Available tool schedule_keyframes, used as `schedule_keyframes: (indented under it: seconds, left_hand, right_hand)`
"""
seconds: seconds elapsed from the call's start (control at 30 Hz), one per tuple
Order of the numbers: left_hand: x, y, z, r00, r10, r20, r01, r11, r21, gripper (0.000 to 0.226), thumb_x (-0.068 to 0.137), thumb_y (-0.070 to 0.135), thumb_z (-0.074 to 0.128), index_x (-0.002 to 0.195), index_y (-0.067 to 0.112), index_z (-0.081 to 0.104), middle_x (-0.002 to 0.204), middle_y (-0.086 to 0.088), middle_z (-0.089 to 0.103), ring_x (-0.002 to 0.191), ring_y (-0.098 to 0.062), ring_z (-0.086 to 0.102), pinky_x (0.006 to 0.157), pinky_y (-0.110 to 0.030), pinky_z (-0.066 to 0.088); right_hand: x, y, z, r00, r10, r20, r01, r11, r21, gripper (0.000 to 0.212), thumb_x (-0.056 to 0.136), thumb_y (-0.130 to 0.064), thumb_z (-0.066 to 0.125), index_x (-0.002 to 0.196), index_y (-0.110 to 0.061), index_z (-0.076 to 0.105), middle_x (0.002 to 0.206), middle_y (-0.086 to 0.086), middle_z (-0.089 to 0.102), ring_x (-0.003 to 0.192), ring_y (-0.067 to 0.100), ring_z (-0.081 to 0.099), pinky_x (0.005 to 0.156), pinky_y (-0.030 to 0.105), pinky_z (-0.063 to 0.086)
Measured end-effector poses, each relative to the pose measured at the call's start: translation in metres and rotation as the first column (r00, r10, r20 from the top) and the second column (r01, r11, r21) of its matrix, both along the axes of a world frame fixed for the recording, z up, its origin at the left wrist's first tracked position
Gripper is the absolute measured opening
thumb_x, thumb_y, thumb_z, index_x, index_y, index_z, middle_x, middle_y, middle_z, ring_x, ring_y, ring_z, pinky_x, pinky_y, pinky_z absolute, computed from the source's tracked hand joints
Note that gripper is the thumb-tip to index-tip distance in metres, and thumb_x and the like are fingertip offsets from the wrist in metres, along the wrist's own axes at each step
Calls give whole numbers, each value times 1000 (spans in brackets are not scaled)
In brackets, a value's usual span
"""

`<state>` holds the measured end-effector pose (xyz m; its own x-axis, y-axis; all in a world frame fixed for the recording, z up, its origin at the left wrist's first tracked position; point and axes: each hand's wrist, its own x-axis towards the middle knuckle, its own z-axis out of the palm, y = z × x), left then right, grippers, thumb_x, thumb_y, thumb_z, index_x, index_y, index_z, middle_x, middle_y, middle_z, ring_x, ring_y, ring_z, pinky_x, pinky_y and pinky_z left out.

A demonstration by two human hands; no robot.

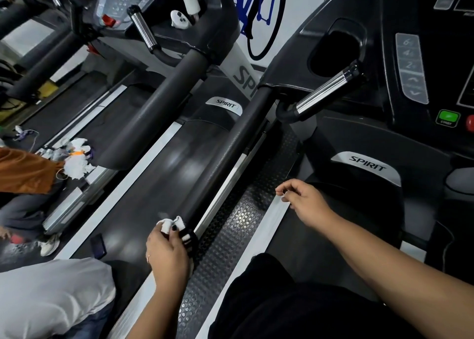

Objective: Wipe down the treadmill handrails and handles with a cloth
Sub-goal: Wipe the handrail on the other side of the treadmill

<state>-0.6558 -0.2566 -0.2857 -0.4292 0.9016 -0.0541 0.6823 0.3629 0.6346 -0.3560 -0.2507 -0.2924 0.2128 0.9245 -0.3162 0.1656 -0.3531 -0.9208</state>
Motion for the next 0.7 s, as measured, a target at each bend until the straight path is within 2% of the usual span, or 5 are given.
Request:
schedule_keyframes:
  seconds: [0.1, 0.17, 0.27, 0.43, 0.7]
  left_hand:
    - [9, 3, 4, 948, -175, -265, 164, 984, -63, 40, 97, 22, 47, 136, 10, 51, 139, -14, 53, 131, -36, 45, 109, -58, 26]
    - [22, 10, 12, 853, -373, -366, 319, 926, -202, 54, 101, 25, 45, 151, 12, 31, 158, -9, 30, 145, -31, 28, 116, -59, 10]
    - [46, 35, 18, 743, -529, -410, 439, 848, -297, 65, 103, 35, 37, 156, 13, 8, 163, -9, 11, 149, -30, 16, 118, -57, 9]
    - [75, 86, 28, 692, -569, -444, 474, 822, -315, 69, 99, 47, 42, 152, 9, 20, 144, -14, 42, 125, -37, 47, 98, -52, 43]
    - [119, 145, 37, 700, -604, -380, 532, 797, -287, 61, 97, 58, 41, 132, 7, 43, 127, -16, 56, 113, -41, 56, 89, -46, 44]
  right_hand:
    - [0, 0, 0, 1000, 1, 3, -1, 1000, 4, 33, 94, 0, 47, 85, -27, 65, 96, -3, 70, 91, 17, 65, 69, 23, 45]
    - [1, 0, 0, 1000, -2, 3, 2, 1000, 7, 33, 94, 0, 47, 85, -27, 64, 97, -2, 70, 90, 17, 64, 68, 21, 45]
    - [2, -1, 0, 1000, -15, -7, 15, 1000, 12, 33, 93, 1, 48, 83, -27, 64, 98, 0, 69, 86, 13, 62, 65, 14, 43]
    - [7, -3, -3, 999, -31, -8, 31, 999, 11, 35, 93, 0, 47, 82, -29, 65, 96, -1, 70, 85, 14, 63, 66, 19, 44]
    - [7, -5, -6, 999, -34, 0, 34, 999, 4, 35, 95, -3, 48, 82, -31, 66, 92, -6, 69, 83, 13, 63, 65, 18, 43]
